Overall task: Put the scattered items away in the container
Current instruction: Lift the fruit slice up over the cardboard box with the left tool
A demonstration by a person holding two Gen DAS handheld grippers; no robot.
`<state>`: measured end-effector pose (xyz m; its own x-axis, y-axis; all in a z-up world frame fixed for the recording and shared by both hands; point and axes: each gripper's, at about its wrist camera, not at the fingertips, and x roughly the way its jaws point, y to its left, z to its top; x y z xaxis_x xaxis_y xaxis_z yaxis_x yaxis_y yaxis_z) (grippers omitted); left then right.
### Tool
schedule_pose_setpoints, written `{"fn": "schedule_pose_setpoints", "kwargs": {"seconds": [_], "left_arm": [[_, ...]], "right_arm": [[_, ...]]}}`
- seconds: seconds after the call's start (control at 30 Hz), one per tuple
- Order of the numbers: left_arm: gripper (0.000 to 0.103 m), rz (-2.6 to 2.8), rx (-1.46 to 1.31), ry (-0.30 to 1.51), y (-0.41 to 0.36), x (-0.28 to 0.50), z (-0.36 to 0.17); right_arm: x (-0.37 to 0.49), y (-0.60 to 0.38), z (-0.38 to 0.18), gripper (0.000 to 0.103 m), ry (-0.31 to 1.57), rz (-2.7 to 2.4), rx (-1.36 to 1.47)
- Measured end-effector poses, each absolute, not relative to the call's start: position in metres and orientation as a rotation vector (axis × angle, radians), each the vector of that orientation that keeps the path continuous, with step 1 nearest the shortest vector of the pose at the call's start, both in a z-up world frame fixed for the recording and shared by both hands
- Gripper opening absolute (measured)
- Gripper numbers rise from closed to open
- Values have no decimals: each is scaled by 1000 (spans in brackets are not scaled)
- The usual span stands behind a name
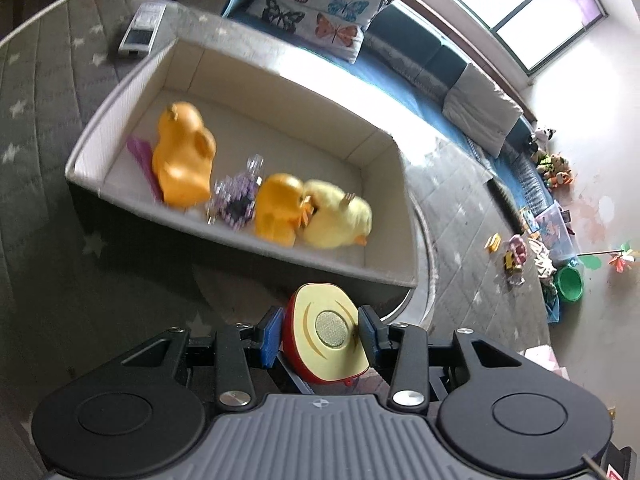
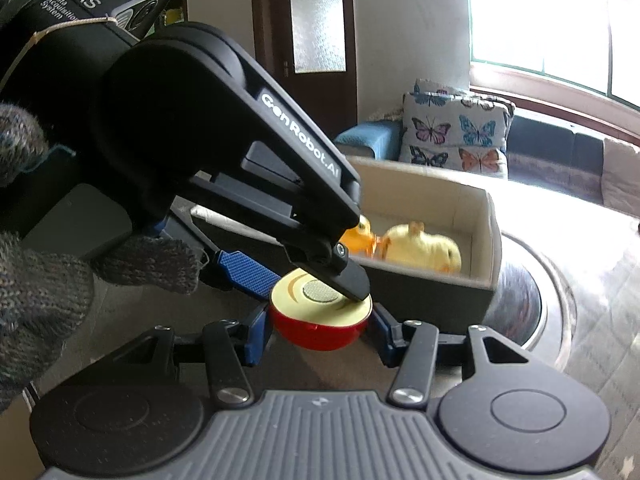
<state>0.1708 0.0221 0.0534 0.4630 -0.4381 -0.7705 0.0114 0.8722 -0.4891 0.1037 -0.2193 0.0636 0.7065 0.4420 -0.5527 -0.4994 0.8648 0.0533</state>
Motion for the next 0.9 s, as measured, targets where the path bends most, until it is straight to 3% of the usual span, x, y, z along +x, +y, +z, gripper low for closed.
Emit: {"fn": "schedule_pose_setpoints", "kwargs": {"seconds": [0.37,0.9], "left_arm": [[43,-310,-416,1009,8,209,79],[43,-317,-382,1064,-16,250,48]], "right_arm": [[140,-223,83,53,520,490,-101],[185,-242,59,53,582,444,-36]]}}
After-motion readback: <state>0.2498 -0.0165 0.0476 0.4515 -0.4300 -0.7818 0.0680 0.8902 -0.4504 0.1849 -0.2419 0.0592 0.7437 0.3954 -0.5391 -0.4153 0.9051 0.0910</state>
